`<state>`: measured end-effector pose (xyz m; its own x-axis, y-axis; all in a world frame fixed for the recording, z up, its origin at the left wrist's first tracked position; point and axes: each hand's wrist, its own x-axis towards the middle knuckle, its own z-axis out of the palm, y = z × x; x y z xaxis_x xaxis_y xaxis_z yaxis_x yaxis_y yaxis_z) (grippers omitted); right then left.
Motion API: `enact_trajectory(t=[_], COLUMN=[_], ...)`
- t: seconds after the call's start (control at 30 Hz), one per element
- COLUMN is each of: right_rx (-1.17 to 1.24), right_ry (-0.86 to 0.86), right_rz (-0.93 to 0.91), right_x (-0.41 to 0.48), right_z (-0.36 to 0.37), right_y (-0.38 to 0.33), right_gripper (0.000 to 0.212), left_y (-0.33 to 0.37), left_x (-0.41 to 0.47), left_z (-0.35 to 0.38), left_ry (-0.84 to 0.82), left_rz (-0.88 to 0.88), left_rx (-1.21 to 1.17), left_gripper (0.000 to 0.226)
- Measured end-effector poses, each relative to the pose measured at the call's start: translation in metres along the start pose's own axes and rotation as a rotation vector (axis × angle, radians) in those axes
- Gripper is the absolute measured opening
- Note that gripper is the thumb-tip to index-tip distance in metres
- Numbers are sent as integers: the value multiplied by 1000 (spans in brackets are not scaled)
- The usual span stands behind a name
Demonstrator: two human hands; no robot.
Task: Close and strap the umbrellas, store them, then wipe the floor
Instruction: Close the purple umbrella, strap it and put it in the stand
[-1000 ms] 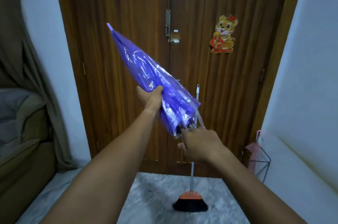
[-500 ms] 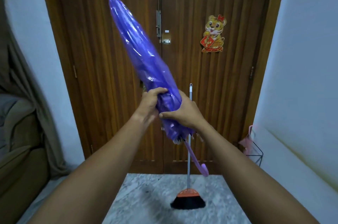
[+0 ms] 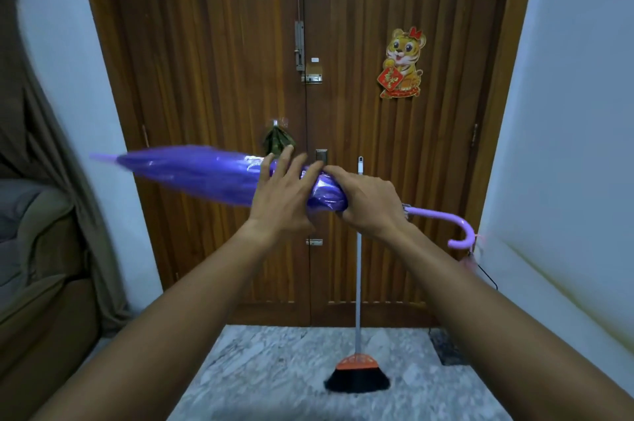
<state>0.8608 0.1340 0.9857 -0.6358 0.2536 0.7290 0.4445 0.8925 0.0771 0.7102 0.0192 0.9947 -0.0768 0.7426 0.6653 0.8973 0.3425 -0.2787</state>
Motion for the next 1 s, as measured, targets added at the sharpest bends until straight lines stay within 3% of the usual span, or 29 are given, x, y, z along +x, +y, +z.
enact_trajectory(t=[0.13,0.27,0.3,0.43,0.47,0.67,0.83,1.0], right_rx=[-30,182,275,522,540,441,161,-58], right_ry=[-23,-157,-146,9,12,24,158,10], right_rz=[-65,167,209,269,284,334,220,201], right_x=[-4,-7,-8,-8,-7,-6,1,16], right_z=[2,-9,-13,-19,-20,-18,-23,-26], right_y=[4,16,17,20,18,11,-6,-17], right_gripper=[90,115,109,44,36,51,40,40], left_y=[6,8,8,11,13,21,25,29], left_x=[0,-20,-24,-29,-29,-27,-25,-24], left_z=[0,14,17,21,22,23,22,18], left_ry=[-79,-33,-24,4,7,28,16,2], left_rz=[-6,-135,-170,-268,-279,-306,-265,-157], left_rx=[-31,-59,-64,-113,-113,-152,-95,34], left_gripper=[45,35,36,34,34,50,50,48])
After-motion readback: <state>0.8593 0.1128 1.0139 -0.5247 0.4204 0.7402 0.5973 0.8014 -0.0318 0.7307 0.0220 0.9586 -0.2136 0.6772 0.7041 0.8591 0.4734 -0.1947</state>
